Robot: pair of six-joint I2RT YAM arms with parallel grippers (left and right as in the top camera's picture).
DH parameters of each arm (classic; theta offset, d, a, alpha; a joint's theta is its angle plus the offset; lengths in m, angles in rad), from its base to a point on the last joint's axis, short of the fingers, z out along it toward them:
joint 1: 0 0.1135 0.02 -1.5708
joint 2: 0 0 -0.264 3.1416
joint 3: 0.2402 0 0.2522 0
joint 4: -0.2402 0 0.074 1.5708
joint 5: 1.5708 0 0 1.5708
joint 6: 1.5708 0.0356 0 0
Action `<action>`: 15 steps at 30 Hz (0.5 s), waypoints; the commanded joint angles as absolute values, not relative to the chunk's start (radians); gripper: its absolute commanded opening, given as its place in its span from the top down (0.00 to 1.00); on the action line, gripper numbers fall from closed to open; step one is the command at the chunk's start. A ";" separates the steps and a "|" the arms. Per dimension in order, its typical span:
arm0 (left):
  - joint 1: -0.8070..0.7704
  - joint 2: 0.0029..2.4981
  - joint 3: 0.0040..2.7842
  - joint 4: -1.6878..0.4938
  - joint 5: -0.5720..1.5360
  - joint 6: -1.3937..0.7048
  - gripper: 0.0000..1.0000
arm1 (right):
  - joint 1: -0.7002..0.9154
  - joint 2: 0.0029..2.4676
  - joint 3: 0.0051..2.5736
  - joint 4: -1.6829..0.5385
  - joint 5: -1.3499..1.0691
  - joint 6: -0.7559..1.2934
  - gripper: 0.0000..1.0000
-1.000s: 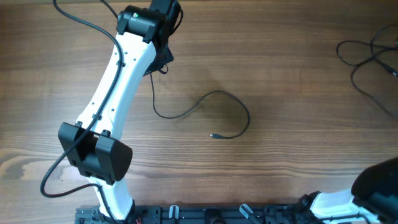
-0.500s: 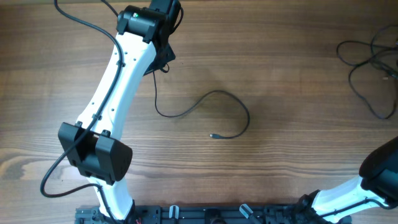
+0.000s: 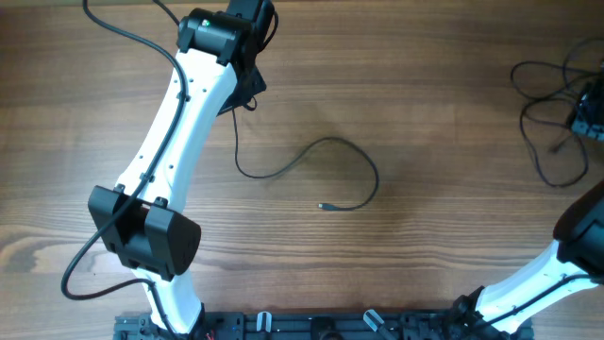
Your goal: Untangle cables
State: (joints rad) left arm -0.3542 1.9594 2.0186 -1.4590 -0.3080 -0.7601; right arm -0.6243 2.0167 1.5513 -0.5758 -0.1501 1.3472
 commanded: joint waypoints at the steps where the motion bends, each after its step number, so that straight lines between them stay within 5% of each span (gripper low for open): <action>1: -0.358 1.932 2.022 -1.463 -0.307 -0.747 0.96 | -0.619 2.033 1.542 -0.481 -0.286 1.158 0.03; 6: -0.358 1.932 2.022 -1.463 -0.307 -0.747 0.96 | -0.608 1.985 1.542 -0.387 -0.346 1.024 0.03; 12: -0.358 1.932 2.022 -1.436 -0.307 -0.747 0.96 | -0.456 1.980 1.542 -0.561 -0.327 0.559 0.28; 13: -0.358 1.932 2.022 -1.437 -0.307 -0.746 0.96 | -0.399 1.981 1.542 -0.587 -0.241 0.513 0.85; 14: -0.358 1.932 2.022 -1.438 -0.307 -0.743 0.96 | -0.372 1.982 1.542 -0.603 -0.175 0.504 0.96; 15: -0.358 1.932 2.022 -1.444 -0.307 -0.739 0.96 | -0.337 1.990 1.542 -0.620 -0.070 0.500 0.96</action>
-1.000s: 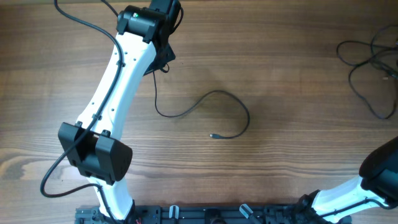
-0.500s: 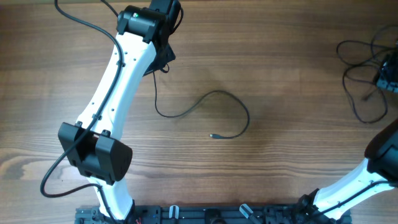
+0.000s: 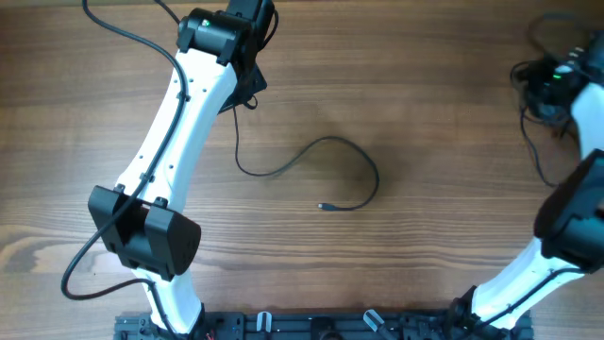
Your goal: Untangle cables
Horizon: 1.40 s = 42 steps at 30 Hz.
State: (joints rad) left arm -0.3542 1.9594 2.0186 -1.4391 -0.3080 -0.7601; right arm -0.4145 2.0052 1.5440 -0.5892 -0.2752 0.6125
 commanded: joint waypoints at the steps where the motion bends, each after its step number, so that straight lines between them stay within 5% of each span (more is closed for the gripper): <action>1: -0.358 1.932 2.022 -1.451 -0.307 -0.739 0.96 | -0.313 2.002 1.542 -0.627 0.009 0.500 0.96; 6: -0.358 1.932 2.022 -1.461 -0.303 -0.740 0.96 | -0.275 2.045 1.531 -0.641 0.242 0.498 0.96; 21: -0.358 1.932 2.022 -1.456 -0.303 -0.740 0.96 | -0.315 2.108 1.266 -0.498 0.247 0.565 0.96; 42: -0.358 1.932 2.022 -1.470 -0.304 -0.739 0.96 | -0.616 2.108 1.242 -0.140 0.292 0.523 0.96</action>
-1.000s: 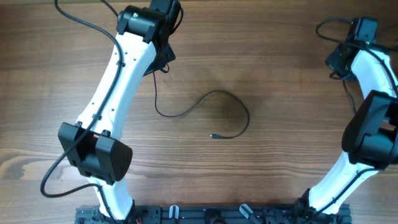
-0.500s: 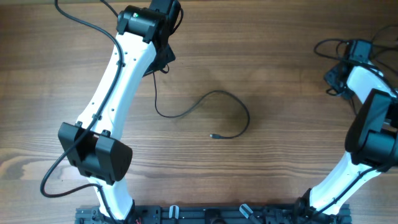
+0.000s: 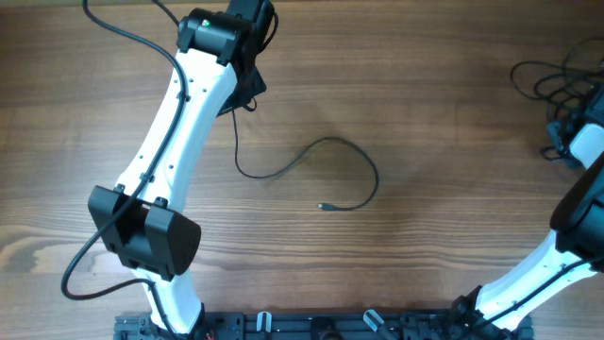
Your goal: Untangle cables
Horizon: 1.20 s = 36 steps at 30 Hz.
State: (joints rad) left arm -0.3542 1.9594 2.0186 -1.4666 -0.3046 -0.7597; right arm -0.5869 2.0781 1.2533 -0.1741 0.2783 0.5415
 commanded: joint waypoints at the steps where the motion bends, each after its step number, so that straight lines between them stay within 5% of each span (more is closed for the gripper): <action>1: -0.358 1.932 2.022 -1.470 -0.304 -0.739 0.96 | -0.624 2.108 1.243 -0.123 0.291 0.522 0.96; 7: -0.358 1.932 2.022 -1.470 -0.304 -0.740 0.96 | -0.634 2.103 1.258 -0.112 0.276 0.416 0.96; 11: -0.358 1.932 2.022 -1.395 -0.242 -0.740 0.96 | -0.552 1.987 1.279 -0.162 -0.041 0.422 0.96; 15: -0.355 1.932 2.022 -1.125 0.023 -0.740 0.96 | -0.346 1.735 1.279 -0.150 -0.455 0.428 0.96; 20: -0.341 1.932 2.022 -0.898 0.372 -0.794 0.96 | -0.046 1.565 1.279 -0.130 -0.461 0.437 0.96; 21: -0.334 1.932 2.022 -0.885 0.384 -0.844 0.96 | 0.044 1.552 1.279 -0.115 -0.460 0.410 0.86; 23: -0.320 1.932 2.022 -0.875 0.425 -0.889 0.96 | 0.151 1.552 1.279 -0.109 -0.459 0.356 0.34; 26: -0.270 1.929 2.022 -0.822 0.638 -0.899 0.96 | 0.287 1.569 1.279 -0.093 -0.461 0.242 0.26; 28: -0.226 1.929 2.022 -0.793 0.783 -0.931 0.96 | 0.349 1.573 1.279 -0.064 -0.467 0.215 0.00; 36: -0.110 1.882 2.022 -0.766 0.917 -0.951 0.96 | 0.437 1.612 1.279 -0.004 -0.470 0.134 0.04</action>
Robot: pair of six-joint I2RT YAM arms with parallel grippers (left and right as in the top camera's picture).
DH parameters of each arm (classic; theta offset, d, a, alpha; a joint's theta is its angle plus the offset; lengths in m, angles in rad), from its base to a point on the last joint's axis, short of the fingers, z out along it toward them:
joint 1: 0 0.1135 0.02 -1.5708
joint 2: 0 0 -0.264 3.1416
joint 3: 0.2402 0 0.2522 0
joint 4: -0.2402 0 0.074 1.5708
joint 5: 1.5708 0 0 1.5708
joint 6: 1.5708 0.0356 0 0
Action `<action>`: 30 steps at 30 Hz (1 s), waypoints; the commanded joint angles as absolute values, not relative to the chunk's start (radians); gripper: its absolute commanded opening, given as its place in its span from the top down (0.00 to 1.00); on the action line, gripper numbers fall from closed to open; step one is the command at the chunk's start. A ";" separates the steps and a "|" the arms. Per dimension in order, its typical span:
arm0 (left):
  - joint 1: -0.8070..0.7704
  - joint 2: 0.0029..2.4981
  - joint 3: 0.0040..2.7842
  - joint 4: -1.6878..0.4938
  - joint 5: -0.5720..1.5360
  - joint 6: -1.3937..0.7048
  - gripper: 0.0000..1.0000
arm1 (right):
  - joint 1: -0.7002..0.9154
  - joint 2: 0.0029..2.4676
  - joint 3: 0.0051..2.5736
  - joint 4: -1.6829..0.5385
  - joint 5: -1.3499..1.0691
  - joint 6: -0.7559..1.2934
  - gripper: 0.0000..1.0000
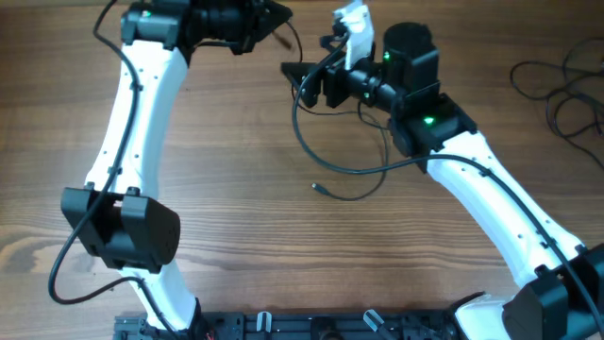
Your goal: Untangle cables
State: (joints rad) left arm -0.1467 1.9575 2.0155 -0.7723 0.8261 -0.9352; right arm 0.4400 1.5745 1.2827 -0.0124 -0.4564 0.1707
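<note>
A thin black cable (332,171) loops over the middle of the wooden table, and its small plug end (319,188) lies free. The cable's upper part rises to my left gripper (274,19) at the top, which is shut on it and points right. My right gripper (294,77) reaches in from the right and points left. Its dark fingers sit right at the cable where it bends down, and the overhead view does not show whether they are closed on it.
A tangle of more black cables (557,85) lies at the far right edge. The left arm's own supply cable (66,264) hangs by its base at lower left. A black rail (330,326) runs along the front edge.
The left gripper has moved up and to the right with the cable end. The right arm has moved from the tangle at the right edge to the table's middle top. The loop is narrower and taller.
The left gripper held the cable end at upper left through all earlier moments, with the loop lying still. The right gripper stayed around the tangle at the right edge. Now both grippers are close together at the top centre, at the same cable.
</note>
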 commanded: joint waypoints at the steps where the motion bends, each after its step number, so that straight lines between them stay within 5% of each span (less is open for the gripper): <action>1: -0.102 1.864 2.022 -0.766 0.916 -0.951 0.96 | 0.438 1.619 1.279 -0.004 -0.471 0.135 0.05; 14: -0.091 1.697 2.022 -0.771 0.886 -0.947 0.96 | 0.547 1.699 1.279 0.090 -0.472 0.186 0.27; 15: -0.091 1.697 2.022 -0.774 0.885 -0.947 0.96 | 0.555 1.707 1.279 0.094 -0.469 0.183 0.78; 16: -0.091 1.697 2.022 -0.775 0.885 -0.945 0.96 | 0.558 1.711 1.279 0.093 -0.460 0.186 0.96; 20: -0.091 1.697 2.022 -0.785 0.880 -0.830 0.95 | 0.558 1.707 1.279 0.120 -0.386 0.184 0.96; 22: -0.097 1.697 2.022 -0.847 0.781 -0.694 0.06 | 0.546 1.689 1.293 0.133 -0.281 0.183 0.96; 30: -0.322 1.696 2.022 -1.155 -0.477 -0.418 0.00 | 0.424 1.573 1.489 -0.057 0.510 -0.031 0.96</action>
State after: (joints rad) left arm -0.2119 1.7088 2.0167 -1.1160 0.1761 -0.5671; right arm 0.4725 1.6627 1.3903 -0.0673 0.0624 0.1081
